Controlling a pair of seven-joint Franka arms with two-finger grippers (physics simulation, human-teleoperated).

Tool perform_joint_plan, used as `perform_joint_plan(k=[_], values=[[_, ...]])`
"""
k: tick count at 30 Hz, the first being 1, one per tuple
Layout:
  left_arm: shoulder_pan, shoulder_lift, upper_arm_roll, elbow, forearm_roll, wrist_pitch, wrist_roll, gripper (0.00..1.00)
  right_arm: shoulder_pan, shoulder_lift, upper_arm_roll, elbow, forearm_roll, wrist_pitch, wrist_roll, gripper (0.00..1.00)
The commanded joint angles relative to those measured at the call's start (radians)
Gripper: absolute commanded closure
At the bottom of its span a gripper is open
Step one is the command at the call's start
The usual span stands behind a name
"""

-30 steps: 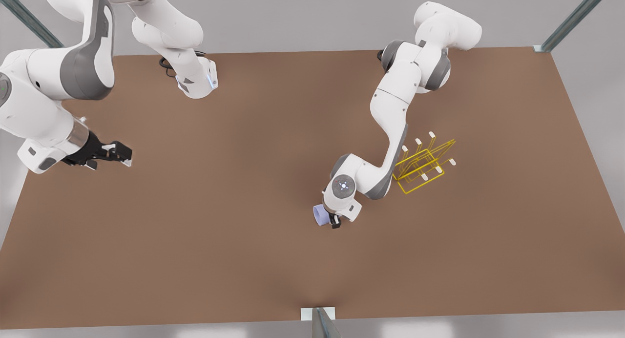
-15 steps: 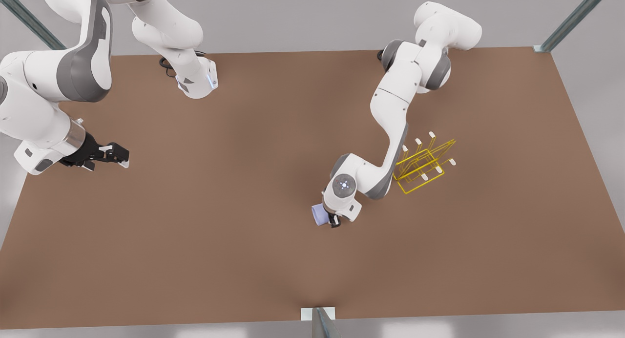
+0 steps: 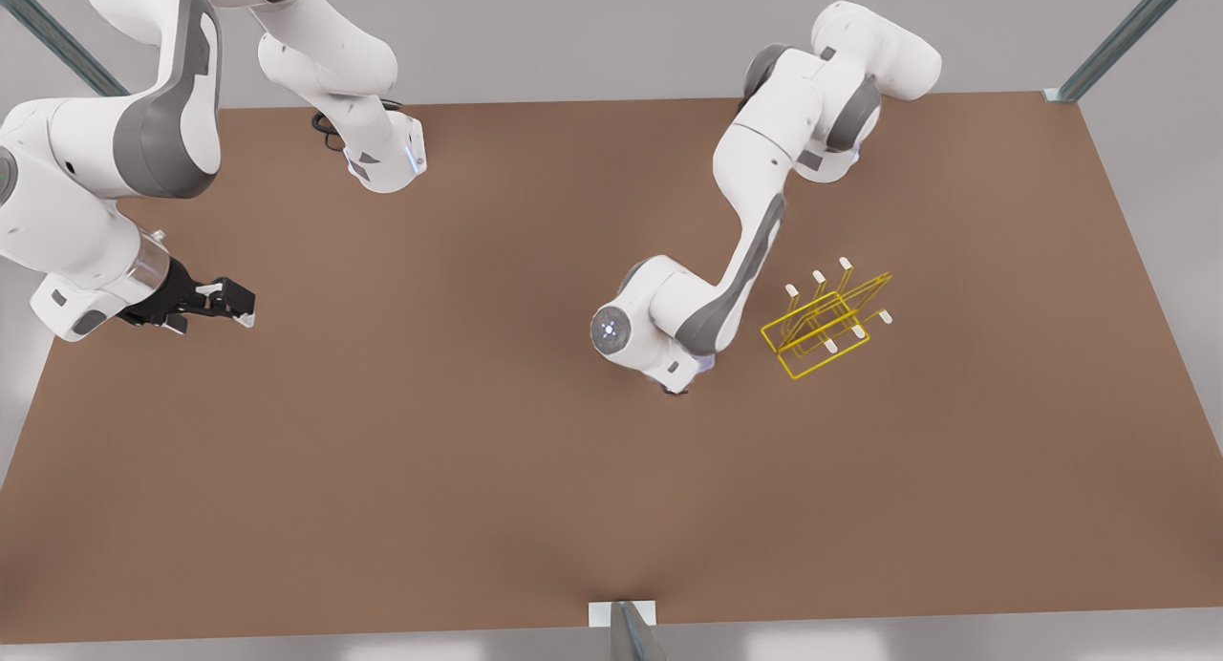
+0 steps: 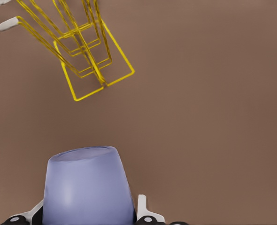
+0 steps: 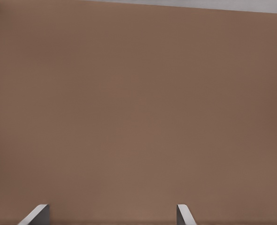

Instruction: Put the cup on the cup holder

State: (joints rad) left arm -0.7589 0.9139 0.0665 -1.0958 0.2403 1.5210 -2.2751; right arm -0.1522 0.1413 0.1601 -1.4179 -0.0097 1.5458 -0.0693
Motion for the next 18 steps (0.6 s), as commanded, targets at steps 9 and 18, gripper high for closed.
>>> perform_joint_plan(k=[9, 18], values=[[-0.143, 0.0, 0.003, -0.022, 0.303, -0.731, -0.02, 0.31, -0.003, -0.002, -0.001, 0.002, 0.0, 0.002, 0.011, 0.0], [-0.115, -0.09, 0.007, -0.217, 0.493, -0.797, -0.029, 0.31, -0.001, -0.008, -0.002, 0.002, 0.0, 0.008, 0.011, 0.0]])
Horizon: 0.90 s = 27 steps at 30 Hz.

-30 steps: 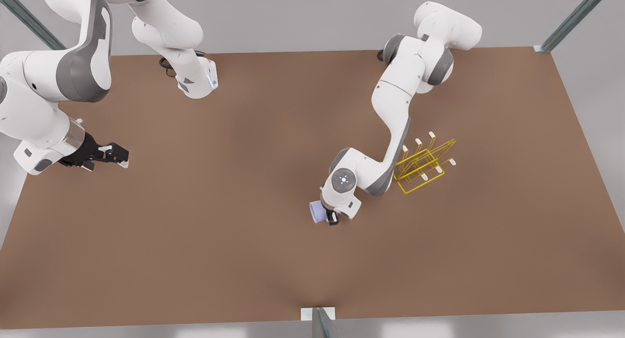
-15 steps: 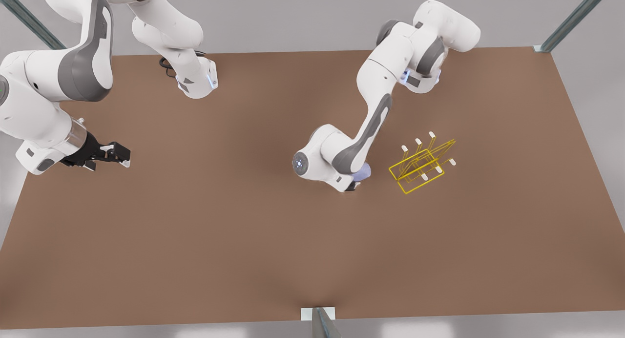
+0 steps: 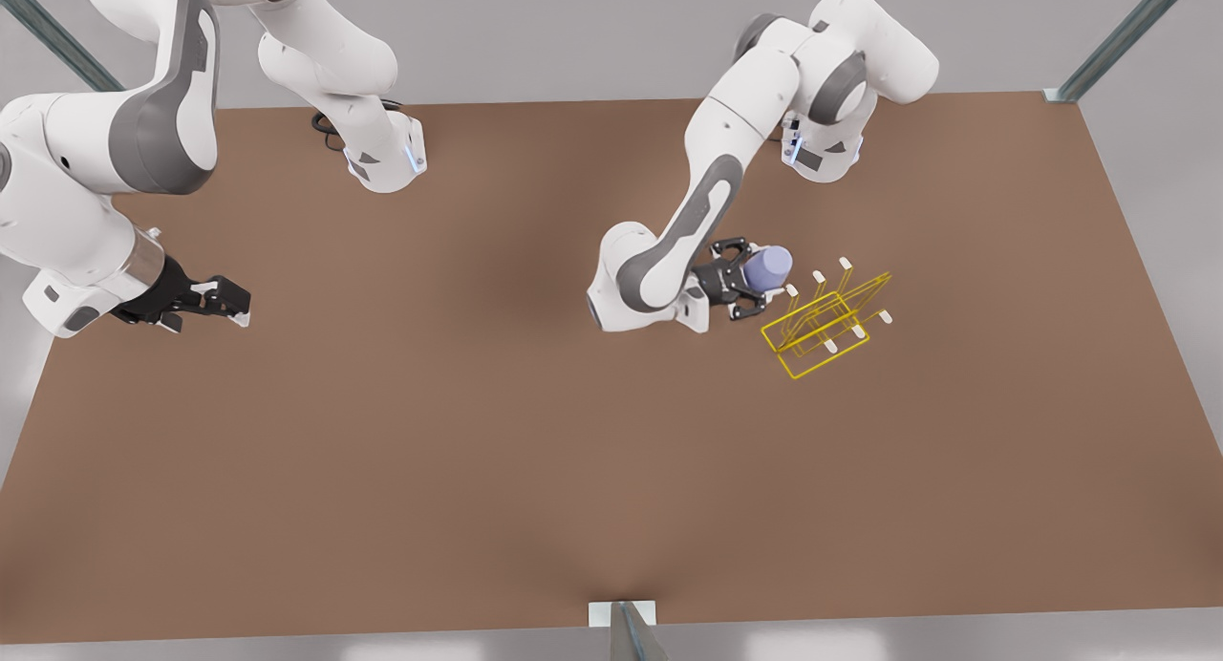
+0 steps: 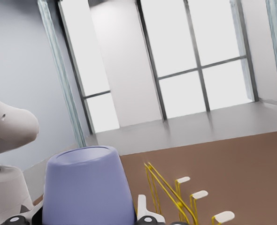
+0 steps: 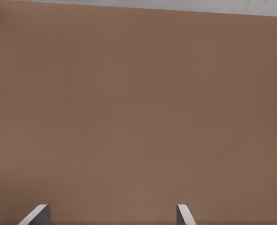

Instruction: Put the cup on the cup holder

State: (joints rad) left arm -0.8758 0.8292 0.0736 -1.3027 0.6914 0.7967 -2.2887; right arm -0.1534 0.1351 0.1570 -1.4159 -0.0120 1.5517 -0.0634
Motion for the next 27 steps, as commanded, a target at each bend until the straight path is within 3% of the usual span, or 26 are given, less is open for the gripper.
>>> perform_joint_plan(k=[1, 13, 16, 27], values=[[0.006, -0.009, 0.0, -0.024, 0.045, -0.051, -0.017, 0.31, 0.002, 0.0, 0.001, 0.0, 0.003, 0.002, 0.005, 0.0], [0.029, -0.1, -0.04, -0.277, 0.03, 0.042, -0.178, 0.31, 0.0, -0.003, 0.007, 0.0, 0.003, -0.01, 0.004, 0.0], [0.02, -0.179, -0.04, -0.429, 0.03, 0.111, -0.229, 0.31, -0.002, -0.002, 0.006, 0.0, 0.003, -0.009, 0.002, 0.0], [0.034, -0.197, -0.08, -0.432, 0.094, 0.174, -0.261, 0.31, -0.002, 0.0, 0.001, 0.0, -0.005, 0.002, -0.007, 0.0]])
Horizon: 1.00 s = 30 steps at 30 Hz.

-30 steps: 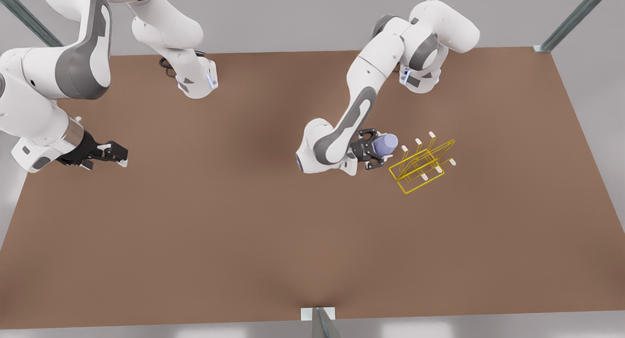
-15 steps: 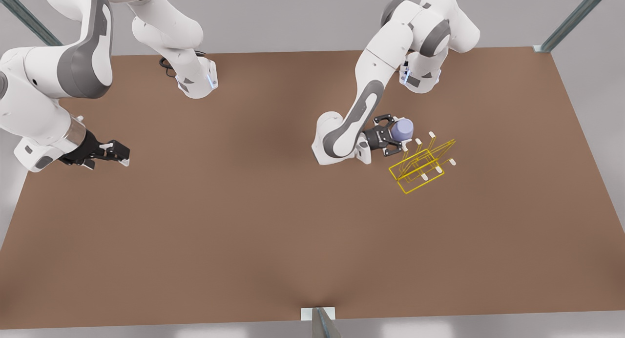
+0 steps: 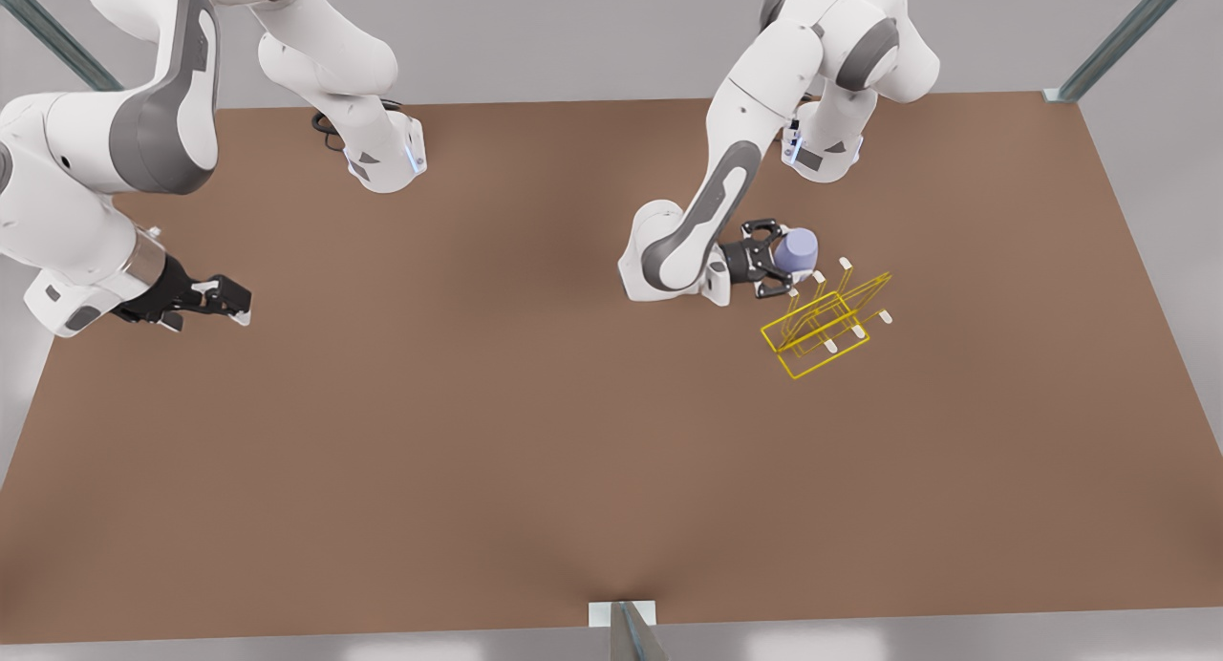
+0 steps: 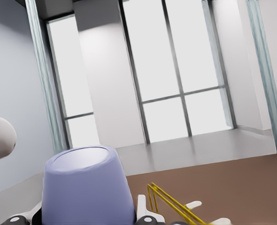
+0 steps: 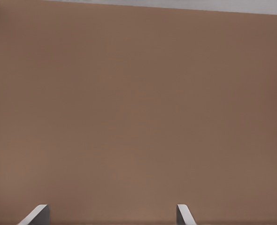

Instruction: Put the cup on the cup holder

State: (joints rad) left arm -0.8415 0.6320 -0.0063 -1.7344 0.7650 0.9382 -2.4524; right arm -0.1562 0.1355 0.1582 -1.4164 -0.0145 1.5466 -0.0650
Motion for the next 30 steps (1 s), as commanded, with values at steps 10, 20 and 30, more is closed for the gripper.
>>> perform_joint_plan(k=[10, 20, 30], values=[[-0.017, 0.008, 0.0, -0.004, 0.059, 0.034, -0.099, 0.31, 0.003, -0.001, 0.001, -0.013, -0.004, 0.03, 0.007, 0.0], [-0.01, 0.029, 0.0, -0.005, 0.108, 0.07, -0.148, 0.3, 0.001, -0.002, 0.006, -0.012, -0.002, 0.03, 0.007, 0.0], [-0.007, 0.029, 0.0, -0.007, 0.108, 0.086, -0.154, 0.3, 0.003, 0.001, 0.006, -0.012, -0.002, 0.035, 0.007, 0.0]])
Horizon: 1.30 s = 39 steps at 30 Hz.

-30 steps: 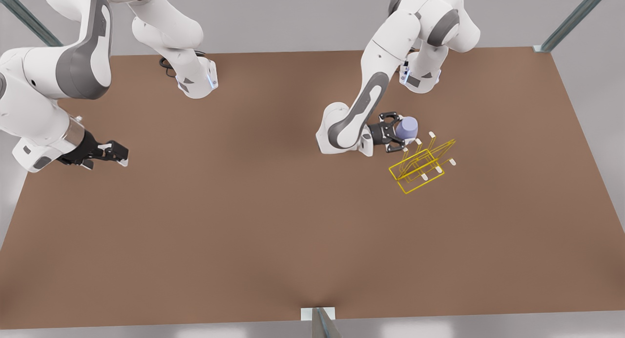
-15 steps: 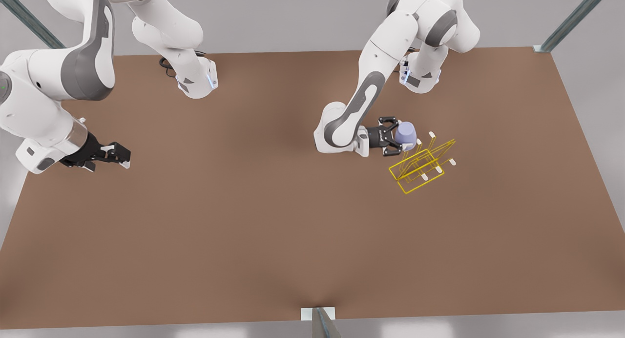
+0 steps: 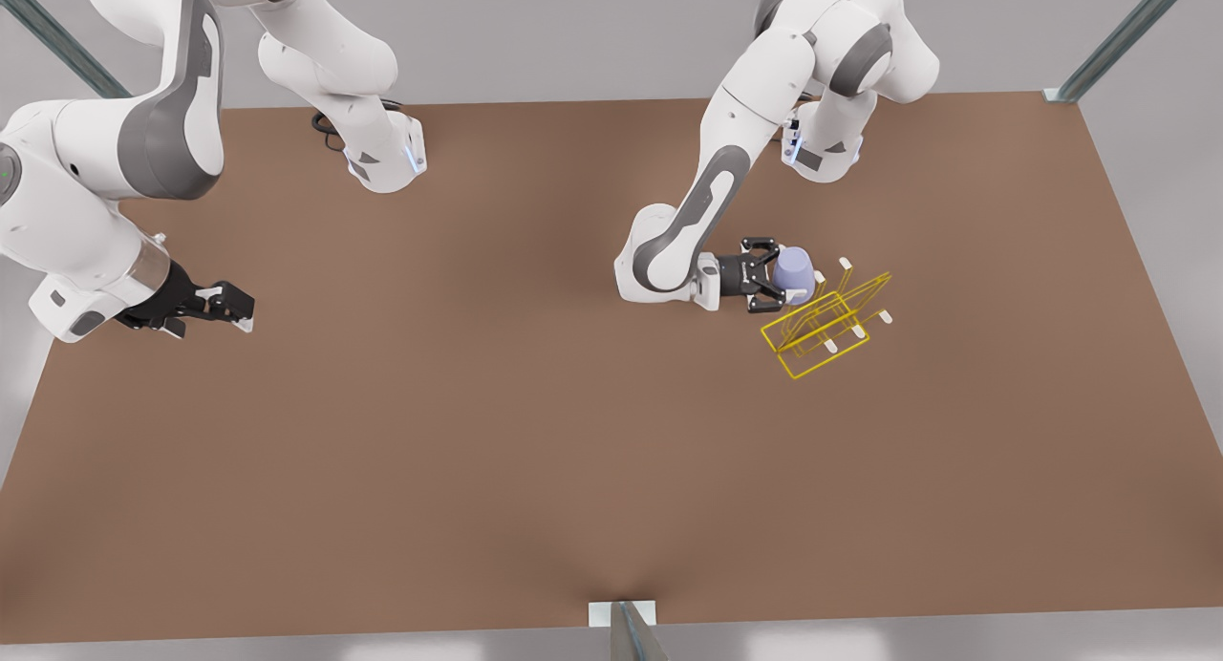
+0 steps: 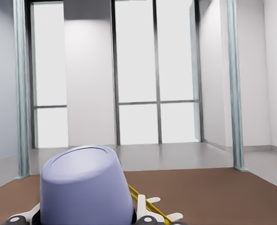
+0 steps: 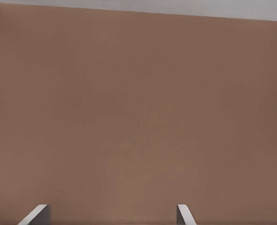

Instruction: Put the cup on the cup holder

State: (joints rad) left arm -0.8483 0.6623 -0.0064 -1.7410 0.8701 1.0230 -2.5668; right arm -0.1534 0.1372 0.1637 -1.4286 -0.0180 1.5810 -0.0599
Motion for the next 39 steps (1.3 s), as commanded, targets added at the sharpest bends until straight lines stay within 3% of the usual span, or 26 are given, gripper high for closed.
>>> perform_joint_plan(k=[1, 3, 4, 5, 12, 15, 18, 19, 21, 23, 24, 25, 26, 27, 28, 29, 31, 34, 39], values=[[0.0, -0.001, 0.0, 0.0, 0.003, 0.003, -0.039, 0.29, 0.0, -0.001, 0.0, 0.0, 0.0, 0.001, 0.002, 0.0], [0.0, -0.001, 0.0, 0.0, 0.003, 0.002, -0.039, 0.28, -0.001, -0.002, 0.0, 0.0, 0.001, -0.001, 0.002, 0.0], [0.0, 0.002, 0.0, 0.0, 0.003, -0.001, -0.038, 0.1, -0.001, -0.002, 0.0, 0.0, 0.001, -0.001, 0.002, 0.0], [0.0, 0.003, 0.0, 0.0, 0.003, 0.0, -0.038, 0.0, -0.001, -0.001, 0.0, 0.0, 0.0, -0.001, 0.002, 0.0], [-0.009, -0.003, -0.003, 0.003, 0.003, -0.009, -0.035, 0.0, 0.0, 0.001, 0.0, 0.004, 0.001, 0.002, 0.002, 0.0], [0.002, -0.09, -0.069, 0.037, -0.023, -0.017, 0.066, 0.0, 0.0, 0.002, 0.0, 0.002, 0.0, 0.002, 0.002, 0.0], [0.15, -0.2, -0.07, 0.555, -0.354, -0.004, 0.728, 0.0, -0.001, 0.002, 0.0, -0.001, 0.0, 0.002, 0.002, 0.0], [0.264, -0.308, -0.07, 0.56, -0.558, 0.069, 1.012, 0.0, -0.001, 0.002, 0.0, 0.0, 0.0, 0.002, 0.002, 0.0], [0.452, -0.371, -0.07, 0.561, -0.758, 0.068, 1.616, 0.0, -0.003, 0.002, 0.0, 0.0, 0.0, 0.002, 0.002, 0.0], [0.667, -0.385, -0.069, 0.566, -0.882, 0.063, 2.125, 0.0, -0.001, 0.002, 0.0, 0.0, 0.001, 0.002, 0.002, 0.0], [0.701, -0.362, -0.061, 0.597, -0.896, 0.074, 2.271, 0.0, -0.001, 0.002, 0.0, 0.0, 0.001, 0.002, 0.002, 0.0], [0.712, -0.293, -0.121, 0.643, -0.791, 0.111, 2.255, 0.0, -0.001, 0.004, 0.0, 0.0, 0.001, 0.004, 0.002, 0.0], [0.857, -0.316, -0.259, 0.627, -0.804, 0.166, 2.435, 0.0, -0.003, 0.004, 0.0, 0.0, 0.001, 0.004, 0.002, 0.0], [0.861, -0.413, -0.218, 0.497, -0.809, 0.27, 2.486, 0.0, -0.003, 0.004, 0.0, 0.0, 0.001, 0.004, 0.002, 0.0], [0.865, -0.654, -0.21, 0.094, -0.81, 0.549, 2.486, 0.0, -0.003, 0.004, 0.0, 0.0, 0.001, 0.004, 0.002, 0.0], [0.864, -0.627, -0.211, 0.135, -0.809, 0.514, 2.482, 0.0, -0.003, 0.004, 0.0, 0.0, 0.0, 0.004, 0.002, 0.0], [0.85, -0.449, -0.211, 0.329, -0.801, 0.416, 2.481, 0.0, -0.003, 0.004, 0.0, 0.0, 0.0, 0.005, 0.002, 0.0], [0.848, -0.34, -0.213, 0.402, -0.801, 0.404, 2.481, 0.0, -0.003, 0.004, 0.0, 0.0, 0.0, 0.005, 0.002, 0.0], [0.847, -0.328, -0.218, 0.42, -0.801, 0.384, 2.481, 0.0, -0.003, 0.004, 0.0, 0.0, 0.0, 0.013, 0.002, 0.0]])
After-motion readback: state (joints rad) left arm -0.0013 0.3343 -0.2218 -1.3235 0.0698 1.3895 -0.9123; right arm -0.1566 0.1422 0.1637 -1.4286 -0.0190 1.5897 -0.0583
